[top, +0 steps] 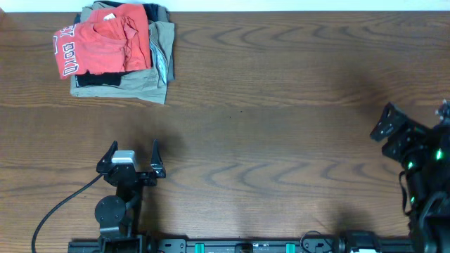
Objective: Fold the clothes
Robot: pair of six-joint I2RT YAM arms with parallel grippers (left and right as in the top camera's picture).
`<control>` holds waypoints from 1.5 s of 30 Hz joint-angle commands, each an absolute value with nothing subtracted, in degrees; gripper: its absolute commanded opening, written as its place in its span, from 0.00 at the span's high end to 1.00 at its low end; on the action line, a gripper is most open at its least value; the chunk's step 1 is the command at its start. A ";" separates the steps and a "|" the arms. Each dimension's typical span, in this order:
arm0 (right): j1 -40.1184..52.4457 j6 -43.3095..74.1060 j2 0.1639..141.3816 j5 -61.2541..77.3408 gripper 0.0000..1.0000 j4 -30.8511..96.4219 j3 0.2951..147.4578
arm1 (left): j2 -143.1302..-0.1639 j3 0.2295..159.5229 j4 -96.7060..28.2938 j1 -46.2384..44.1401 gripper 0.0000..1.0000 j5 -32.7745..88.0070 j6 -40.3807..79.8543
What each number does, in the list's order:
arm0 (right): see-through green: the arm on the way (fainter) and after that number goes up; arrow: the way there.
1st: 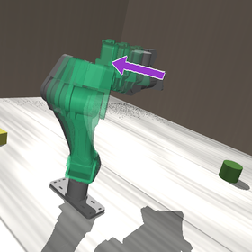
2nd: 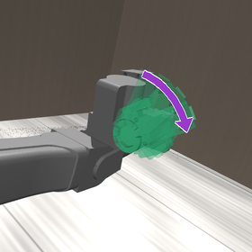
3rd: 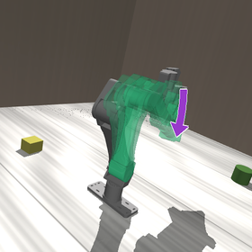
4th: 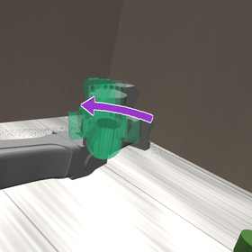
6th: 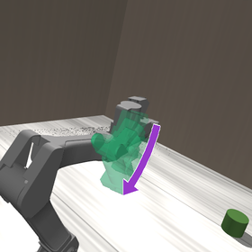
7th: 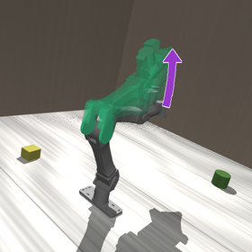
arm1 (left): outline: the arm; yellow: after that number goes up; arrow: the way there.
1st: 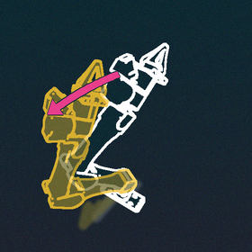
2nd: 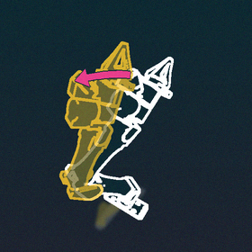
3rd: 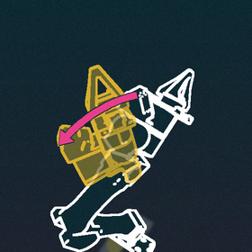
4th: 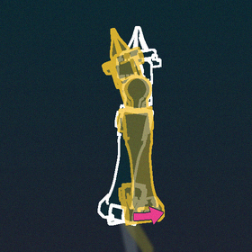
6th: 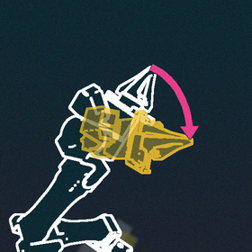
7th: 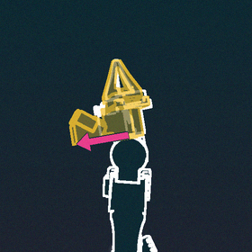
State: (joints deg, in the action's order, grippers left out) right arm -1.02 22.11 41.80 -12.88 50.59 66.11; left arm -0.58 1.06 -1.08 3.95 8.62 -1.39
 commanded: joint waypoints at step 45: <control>4.21 2.87 0.27 -0.08 0.01 -1.96 0.30 | -0.23 0.23 -3.18 3.73 0.02 9.39 -1.91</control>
State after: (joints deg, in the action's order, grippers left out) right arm 3.38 5.23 0.71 1.63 -2.13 0.45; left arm -0.60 1.10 -1.13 3.95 8.62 -1.54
